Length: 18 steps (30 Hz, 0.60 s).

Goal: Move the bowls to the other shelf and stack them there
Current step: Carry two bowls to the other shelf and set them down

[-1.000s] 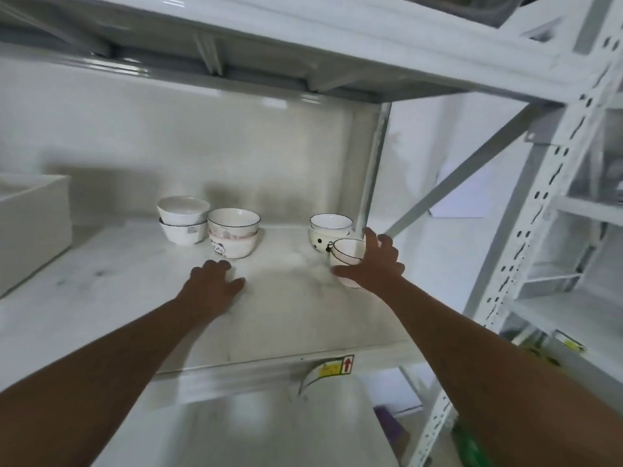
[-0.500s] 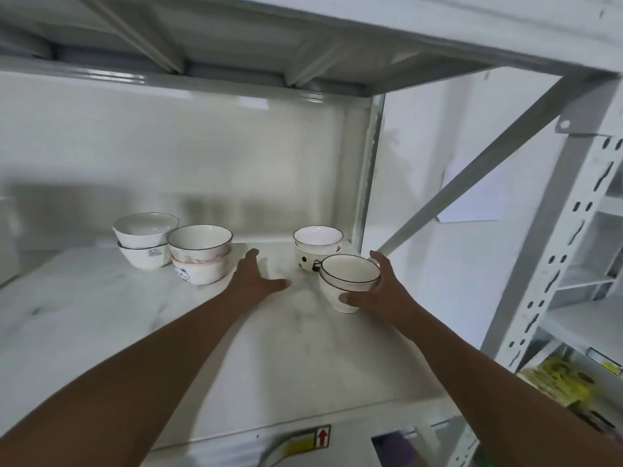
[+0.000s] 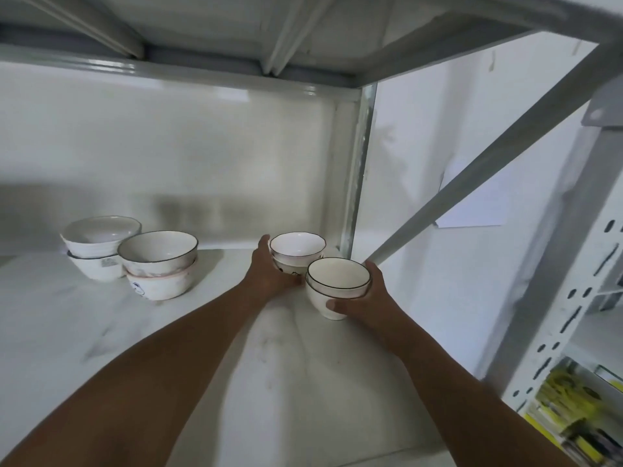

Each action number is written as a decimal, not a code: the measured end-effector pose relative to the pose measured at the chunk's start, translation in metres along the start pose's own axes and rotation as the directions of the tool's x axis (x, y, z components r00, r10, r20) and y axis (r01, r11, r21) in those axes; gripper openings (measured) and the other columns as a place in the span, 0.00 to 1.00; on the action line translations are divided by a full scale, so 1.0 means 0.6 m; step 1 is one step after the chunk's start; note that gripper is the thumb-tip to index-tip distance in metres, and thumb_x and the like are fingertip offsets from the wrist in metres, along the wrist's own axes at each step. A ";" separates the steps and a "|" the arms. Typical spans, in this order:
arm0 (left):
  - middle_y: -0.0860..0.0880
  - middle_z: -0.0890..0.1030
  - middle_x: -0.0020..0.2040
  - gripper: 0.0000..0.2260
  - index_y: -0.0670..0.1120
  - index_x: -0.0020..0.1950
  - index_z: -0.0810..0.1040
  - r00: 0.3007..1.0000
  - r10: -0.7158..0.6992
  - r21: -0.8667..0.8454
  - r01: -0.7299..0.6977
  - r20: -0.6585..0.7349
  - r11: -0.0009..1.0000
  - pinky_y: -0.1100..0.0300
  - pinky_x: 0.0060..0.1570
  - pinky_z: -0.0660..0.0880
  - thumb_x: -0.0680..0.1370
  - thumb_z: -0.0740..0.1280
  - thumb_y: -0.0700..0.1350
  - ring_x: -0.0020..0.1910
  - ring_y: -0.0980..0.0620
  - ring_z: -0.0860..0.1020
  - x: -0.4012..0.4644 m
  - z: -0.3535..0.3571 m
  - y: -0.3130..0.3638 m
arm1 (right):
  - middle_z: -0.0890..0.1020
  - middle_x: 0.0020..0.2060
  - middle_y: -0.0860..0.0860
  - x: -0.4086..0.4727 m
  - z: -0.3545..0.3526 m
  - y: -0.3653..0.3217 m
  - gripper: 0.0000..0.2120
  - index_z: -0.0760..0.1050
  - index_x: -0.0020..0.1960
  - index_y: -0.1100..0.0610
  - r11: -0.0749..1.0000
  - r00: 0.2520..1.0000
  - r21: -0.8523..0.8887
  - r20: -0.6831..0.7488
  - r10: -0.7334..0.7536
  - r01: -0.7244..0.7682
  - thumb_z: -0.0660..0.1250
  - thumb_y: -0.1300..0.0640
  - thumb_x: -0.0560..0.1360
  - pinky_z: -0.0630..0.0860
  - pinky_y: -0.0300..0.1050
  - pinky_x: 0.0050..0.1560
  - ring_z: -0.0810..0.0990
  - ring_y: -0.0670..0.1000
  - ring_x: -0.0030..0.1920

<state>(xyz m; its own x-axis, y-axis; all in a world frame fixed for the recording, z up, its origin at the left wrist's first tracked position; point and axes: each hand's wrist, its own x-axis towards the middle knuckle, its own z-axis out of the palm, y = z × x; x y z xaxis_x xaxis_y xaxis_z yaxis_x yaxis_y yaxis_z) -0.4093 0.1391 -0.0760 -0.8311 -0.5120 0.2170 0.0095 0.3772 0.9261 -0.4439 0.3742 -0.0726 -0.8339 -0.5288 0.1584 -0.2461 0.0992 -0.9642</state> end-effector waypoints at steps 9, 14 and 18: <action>0.46 0.77 0.60 0.48 0.41 0.68 0.64 0.989 0.147 -0.097 -0.148 -0.014 0.984 0.73 0.46 0.74 0.53 0.85 0.42 0.49 0.59 0.77 0.007 0.021 0.000 | 0.81 0.61 0.48 0.018 0.001 0.011 0.49 0.68 0.68 0.50 0.997 1.000 0.078 0.010 -0.023 0.023 0.86 0.56 0.52 0.82 0.50 0.59 0.82 0.49 0.60; 0.52 0.77 0.55 0.47 0.46 0.67 0.64 0.998 0.060 -0.186 -0.063 -0.020 0.980 0.61 0.38 0.79 0.54 0.83 0.46 0.49 0.54 0.78 0.000 0.019 0.001 | 0.84 0.58 0.50 0.020 0.004 0.010 0.41 0.74 0.65 0.52 0.994 0.998 0.086 0.021 -0.064 0.062 0.85 0.62 0.55 0.82 0.52 0.58 0.83 0.52 0.59; 0.46 0.74 0.63 0.40 0.56 0.66 0.62 0.999 0.033 -0.336 -0.024 0.021 0.941 0.50 0.47 0.81 0.60 0.78 0.43 0.58 0.45 0.76 -0.005 0.016 -0.001 | 0.85 0.57 0.53 0.019 0.003 0.005 0.35 0.78 0.65 0.55 0.991 0.993 0.090 0.057 -0.102 0.096 0.83 0.66 0.59 0.81 0.54 0.59 0.83 0.55 0.60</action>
<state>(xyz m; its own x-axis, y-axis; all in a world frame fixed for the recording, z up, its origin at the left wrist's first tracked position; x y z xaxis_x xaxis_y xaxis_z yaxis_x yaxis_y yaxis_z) -0.4120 0.1479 -0.0799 -0.8419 -0.4830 0.2406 0.2157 0.1075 0.9705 -0.4532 0.3670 -0.0741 -0.7747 -0.5836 0.2433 -0.2797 -0.0288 -0.9597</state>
